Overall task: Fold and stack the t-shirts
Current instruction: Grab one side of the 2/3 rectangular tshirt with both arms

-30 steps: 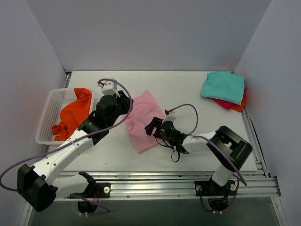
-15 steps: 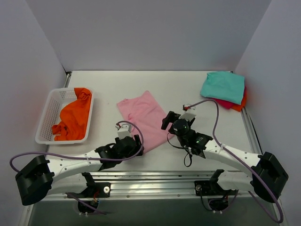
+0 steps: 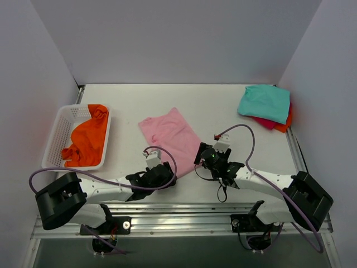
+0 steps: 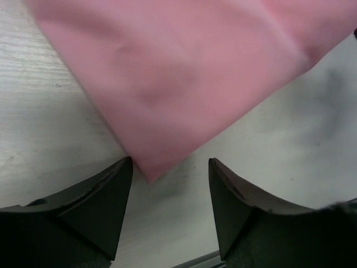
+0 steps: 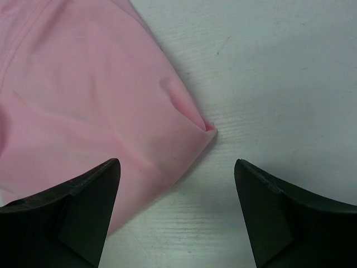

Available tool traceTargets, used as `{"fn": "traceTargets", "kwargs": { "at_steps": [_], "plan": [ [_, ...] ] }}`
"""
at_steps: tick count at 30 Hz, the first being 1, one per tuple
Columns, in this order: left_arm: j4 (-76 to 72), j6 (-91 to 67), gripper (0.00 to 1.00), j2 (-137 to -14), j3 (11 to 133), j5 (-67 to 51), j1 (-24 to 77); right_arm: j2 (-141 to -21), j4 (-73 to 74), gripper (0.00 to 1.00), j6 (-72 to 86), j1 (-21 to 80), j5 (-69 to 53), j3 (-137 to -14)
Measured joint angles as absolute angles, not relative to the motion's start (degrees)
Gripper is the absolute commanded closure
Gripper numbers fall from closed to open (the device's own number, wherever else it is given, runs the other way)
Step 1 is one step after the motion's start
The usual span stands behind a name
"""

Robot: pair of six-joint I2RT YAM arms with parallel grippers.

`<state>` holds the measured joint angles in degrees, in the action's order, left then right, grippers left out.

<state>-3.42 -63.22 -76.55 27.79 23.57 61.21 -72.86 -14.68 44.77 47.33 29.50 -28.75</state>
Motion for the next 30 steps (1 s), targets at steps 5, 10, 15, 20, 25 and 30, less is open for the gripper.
{"fn": "traceTargets", "kwargs": {
  "at_steps": [5,10,15,20,25,30],
  "plan": [
    [-5.37,-64.20,0.79,-78.87,27.79,22.57,61.76,-73.91,-17.04,0.21,44.77,46.17,28.64,-28.62],
    [-6.50,-64.23,0.98,-80.86,28.12,22.26,61.84,-74.76,-19.22,0.21,44.77,44.64,27.59,-27.86],
    [-4.36,-64.36,0.98,-79.81,28.12,23.77,61.84,-75.57,-20.29,0.21,44.86,44.56,26.55,-27.16],
    [1.67,-64.34,0.98,-74.28,27.00,26.37,60.69,-76.86,-23.14,0.25,45.52,44.62,24.99,-25.45],
    [5.56,-64.34,0.98,-69.14,24.77,28.14,57.84,-81.34,-28.38,0.30,46.37,44.73,24.08,-24.01],
    [8.21,-64.18,0.98,-66.11,23.31,28.71,55.99,-85.41,-35.81,0.53,46.59,45.06,23.33,-23.97]
  ]
}}
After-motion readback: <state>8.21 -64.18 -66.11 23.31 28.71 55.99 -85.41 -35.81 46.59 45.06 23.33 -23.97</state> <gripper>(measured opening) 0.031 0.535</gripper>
